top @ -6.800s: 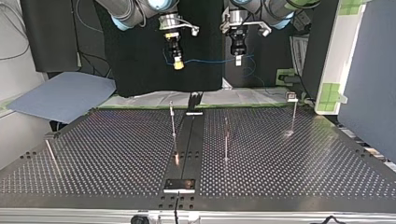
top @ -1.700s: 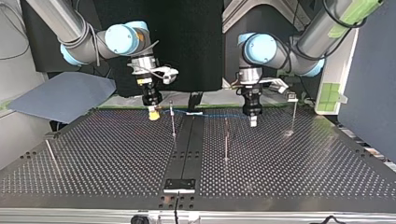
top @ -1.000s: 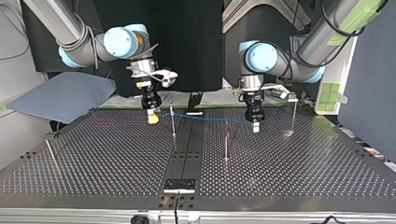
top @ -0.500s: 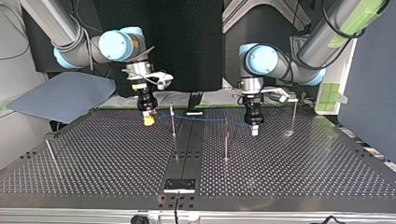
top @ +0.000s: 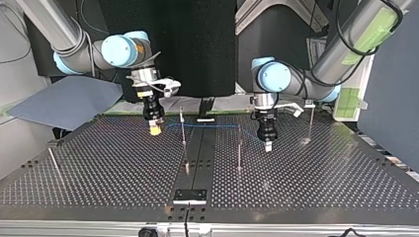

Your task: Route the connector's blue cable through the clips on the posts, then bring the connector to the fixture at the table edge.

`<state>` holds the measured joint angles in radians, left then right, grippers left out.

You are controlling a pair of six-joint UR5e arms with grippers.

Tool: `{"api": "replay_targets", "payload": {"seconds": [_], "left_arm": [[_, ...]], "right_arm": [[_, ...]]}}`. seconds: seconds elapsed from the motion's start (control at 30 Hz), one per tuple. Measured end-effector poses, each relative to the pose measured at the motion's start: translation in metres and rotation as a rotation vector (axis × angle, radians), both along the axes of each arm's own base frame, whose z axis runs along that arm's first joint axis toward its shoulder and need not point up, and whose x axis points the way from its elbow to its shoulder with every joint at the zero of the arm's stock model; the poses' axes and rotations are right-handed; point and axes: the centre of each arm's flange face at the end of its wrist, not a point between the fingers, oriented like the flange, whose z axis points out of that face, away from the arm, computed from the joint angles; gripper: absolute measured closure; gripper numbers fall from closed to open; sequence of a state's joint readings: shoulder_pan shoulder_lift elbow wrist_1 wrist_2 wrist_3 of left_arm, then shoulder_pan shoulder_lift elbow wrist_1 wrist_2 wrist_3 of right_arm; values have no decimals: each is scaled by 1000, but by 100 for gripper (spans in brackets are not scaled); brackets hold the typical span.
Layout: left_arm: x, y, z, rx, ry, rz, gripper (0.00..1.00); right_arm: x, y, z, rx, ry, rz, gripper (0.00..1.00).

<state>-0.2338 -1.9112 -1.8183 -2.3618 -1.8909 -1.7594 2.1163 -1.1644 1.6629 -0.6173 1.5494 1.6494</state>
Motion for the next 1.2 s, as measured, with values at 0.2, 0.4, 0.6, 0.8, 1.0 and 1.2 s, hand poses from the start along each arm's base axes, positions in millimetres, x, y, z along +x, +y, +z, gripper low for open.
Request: {"api": "replay_targets", "payload": {"seconds": [0.2,0.4,0.6,0.8,1.0,1.2], "left_arm": [[7,6,6,-1,-10,9,100],[13,11,4,2,-8,10,100],[27,12,-13,14,20,2,100],[38,13,-15,15,11,1,100],[46,17,-7,12,-2,1,98],[47,19,-7,12,-1,2,98]], "right_arm": [[-1,-6,4,-3,-1,-3,100],[1,-14,-6,11,8,0,100],[7,-23,-10,13,9,6,100],[14,-34,1,3,4,15,100],[21,-44,14,-13,-3,21,100],[31,-54,11,-10,3,45,100]]}}
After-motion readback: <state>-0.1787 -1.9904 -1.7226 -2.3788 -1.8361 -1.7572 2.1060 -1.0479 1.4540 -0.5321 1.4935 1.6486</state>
